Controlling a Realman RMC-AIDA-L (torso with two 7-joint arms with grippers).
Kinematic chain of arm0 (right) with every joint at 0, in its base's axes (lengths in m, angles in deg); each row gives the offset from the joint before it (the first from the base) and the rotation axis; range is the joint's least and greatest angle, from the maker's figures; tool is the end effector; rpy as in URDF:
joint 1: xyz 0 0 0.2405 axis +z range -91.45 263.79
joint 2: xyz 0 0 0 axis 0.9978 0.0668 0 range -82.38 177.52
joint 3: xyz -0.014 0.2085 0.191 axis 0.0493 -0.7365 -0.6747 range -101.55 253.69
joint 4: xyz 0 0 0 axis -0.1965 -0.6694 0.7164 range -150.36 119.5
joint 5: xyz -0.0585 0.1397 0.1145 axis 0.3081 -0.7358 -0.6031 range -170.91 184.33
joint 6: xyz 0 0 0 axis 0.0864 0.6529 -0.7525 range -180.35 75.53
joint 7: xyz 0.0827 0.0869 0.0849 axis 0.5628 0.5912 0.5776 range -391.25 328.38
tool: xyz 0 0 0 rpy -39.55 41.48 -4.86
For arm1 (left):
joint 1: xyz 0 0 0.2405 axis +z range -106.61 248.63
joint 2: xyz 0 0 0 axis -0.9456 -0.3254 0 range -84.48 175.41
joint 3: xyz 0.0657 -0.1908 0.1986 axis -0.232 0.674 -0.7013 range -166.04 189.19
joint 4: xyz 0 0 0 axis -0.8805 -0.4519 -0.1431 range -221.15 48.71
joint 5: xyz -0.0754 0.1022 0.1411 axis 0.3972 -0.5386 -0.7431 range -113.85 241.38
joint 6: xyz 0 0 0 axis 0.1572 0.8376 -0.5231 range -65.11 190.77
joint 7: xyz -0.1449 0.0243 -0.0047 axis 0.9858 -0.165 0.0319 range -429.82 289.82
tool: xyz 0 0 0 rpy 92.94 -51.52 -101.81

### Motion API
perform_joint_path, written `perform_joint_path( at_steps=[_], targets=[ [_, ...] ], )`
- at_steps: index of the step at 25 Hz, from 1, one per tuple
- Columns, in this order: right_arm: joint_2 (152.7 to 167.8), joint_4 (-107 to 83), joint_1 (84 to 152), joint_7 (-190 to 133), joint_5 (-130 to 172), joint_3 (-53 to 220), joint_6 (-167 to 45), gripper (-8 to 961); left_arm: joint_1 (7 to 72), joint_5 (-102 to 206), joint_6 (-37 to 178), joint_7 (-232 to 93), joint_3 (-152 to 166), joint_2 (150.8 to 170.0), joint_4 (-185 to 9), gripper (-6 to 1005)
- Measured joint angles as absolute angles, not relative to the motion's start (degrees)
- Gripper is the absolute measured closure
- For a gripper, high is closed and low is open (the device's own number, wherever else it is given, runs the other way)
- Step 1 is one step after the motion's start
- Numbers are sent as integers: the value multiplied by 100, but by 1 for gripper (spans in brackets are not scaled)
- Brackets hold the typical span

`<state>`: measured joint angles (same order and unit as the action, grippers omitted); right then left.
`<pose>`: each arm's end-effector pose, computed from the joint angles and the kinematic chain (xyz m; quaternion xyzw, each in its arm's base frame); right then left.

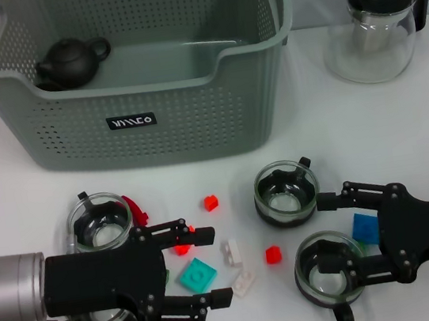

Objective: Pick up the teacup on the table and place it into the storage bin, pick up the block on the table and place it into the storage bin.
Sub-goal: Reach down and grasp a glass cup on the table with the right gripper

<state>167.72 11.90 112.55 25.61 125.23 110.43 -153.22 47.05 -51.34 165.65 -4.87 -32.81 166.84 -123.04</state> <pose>0.2784 0.2633 -0.0424 -0.9424 0.1188 0.3050 0.0685 -0.2692 0.2560 -0.0411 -0.9540 -0.1158 -0.2757 0.0208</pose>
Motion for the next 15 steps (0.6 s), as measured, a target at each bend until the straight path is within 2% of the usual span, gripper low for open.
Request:
perform_joint_path(
  at_steps=[15],
  targets=[
    [16781, 1190, 11272, 2624, 12522, 11001, -15322, 66, 4722, -5135, 16643, -469, -3239, 16668, -12316, 158]
  ],
)
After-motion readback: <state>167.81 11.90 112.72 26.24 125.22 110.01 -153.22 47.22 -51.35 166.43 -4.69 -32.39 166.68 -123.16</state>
